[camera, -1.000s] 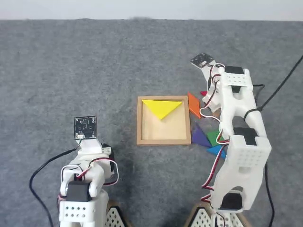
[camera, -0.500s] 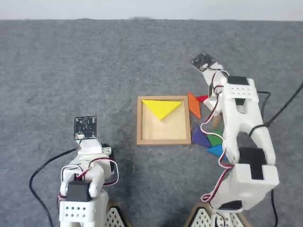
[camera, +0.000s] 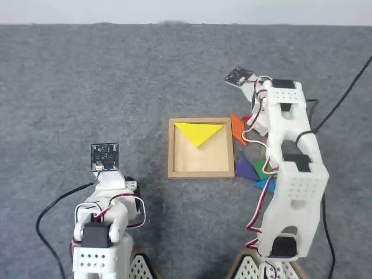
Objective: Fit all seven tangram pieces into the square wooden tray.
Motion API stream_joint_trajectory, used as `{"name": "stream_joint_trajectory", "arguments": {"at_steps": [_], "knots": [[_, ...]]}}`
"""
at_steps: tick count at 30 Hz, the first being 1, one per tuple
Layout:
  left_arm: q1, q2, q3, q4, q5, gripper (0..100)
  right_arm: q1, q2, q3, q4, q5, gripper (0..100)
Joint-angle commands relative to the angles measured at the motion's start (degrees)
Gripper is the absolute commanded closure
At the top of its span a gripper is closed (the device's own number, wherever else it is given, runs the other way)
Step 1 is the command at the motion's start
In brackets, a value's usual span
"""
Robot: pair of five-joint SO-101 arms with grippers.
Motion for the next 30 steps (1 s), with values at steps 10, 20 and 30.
{"name": "stream_joint_trajectory", "arguments": {"at_steps": [10,20,30], "knots": [[-0.35,-1.14,-0.75,0.26,-0.88,99,1.19,7.78,-9.85,2.95,2.90,66.3],[-0.35,-1.14,-0.75,0.26,-0.88,99,4.97,7.69,-11.16,4.53,-2.73,66.0],[-0.35,-1.14,-0.75,0.26,-0.88,99,4.97,8.13,-11.16,5.58,-2.46,70.4]]}}
